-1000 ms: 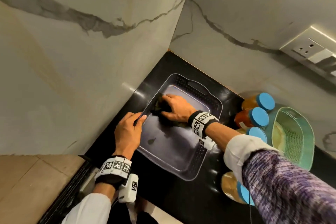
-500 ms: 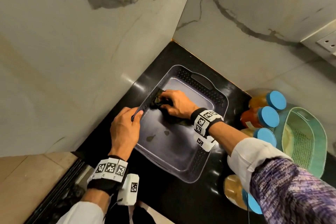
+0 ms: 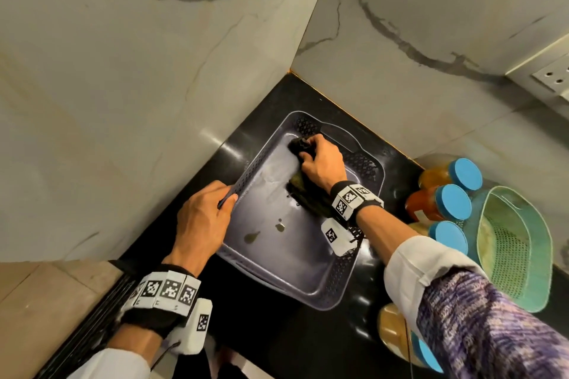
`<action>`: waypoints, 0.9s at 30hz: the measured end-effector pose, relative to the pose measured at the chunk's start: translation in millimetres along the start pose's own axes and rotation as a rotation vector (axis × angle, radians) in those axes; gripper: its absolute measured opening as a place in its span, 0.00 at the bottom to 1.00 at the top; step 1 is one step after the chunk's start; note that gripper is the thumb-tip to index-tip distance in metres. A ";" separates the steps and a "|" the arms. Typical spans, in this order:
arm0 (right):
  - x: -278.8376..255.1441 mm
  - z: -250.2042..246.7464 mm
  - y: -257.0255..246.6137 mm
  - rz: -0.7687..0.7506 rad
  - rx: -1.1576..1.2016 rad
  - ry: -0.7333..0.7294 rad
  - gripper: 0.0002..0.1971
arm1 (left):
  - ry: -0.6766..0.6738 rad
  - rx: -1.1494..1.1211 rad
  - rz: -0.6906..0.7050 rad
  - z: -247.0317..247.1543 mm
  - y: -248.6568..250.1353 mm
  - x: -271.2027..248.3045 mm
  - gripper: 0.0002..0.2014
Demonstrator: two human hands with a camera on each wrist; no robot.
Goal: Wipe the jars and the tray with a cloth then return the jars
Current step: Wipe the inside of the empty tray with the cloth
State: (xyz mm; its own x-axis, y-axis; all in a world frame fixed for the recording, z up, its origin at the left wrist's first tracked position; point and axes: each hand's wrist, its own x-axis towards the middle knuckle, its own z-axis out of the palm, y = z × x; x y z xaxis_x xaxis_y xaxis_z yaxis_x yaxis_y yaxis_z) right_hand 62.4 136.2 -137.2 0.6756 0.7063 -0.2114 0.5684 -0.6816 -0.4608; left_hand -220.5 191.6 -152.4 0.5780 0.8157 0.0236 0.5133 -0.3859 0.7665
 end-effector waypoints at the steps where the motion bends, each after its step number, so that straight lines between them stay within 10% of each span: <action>1: 1.9 -1.0 -1.4 0.006 0.032 -0.015 0.15 | 0.002 0.002 0.002 0.4 0.9 0.5 0.09; 12: -56.0 20.2 -28.2 -0.593 -0.067 -0.419 0.19 | 0.078 0.091 -0.041 7.3 15.7 -0.8 0.05; 22: 7.1 1.8 -24.5 -0.020 -0.055 0.043 0.16 | -0.011 0.128 0.092 -0.9 17.4 0.7 0.04; 27: 21.4 9.1 -35.0 -0.009 0.022 0.081 0.15 | -0.020 0.121 0.076 1.8 17.9 3.3 0.03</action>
State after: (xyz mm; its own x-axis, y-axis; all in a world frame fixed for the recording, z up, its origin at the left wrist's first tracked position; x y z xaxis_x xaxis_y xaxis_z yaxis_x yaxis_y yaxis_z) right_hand 52.7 177.0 -133.5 0.7070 0.6938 -0.1370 0.5647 -0.6704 -0.4813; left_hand -208.2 186.6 -139.7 0.6305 0.7734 0.0650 0.5394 -0.4969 0.6798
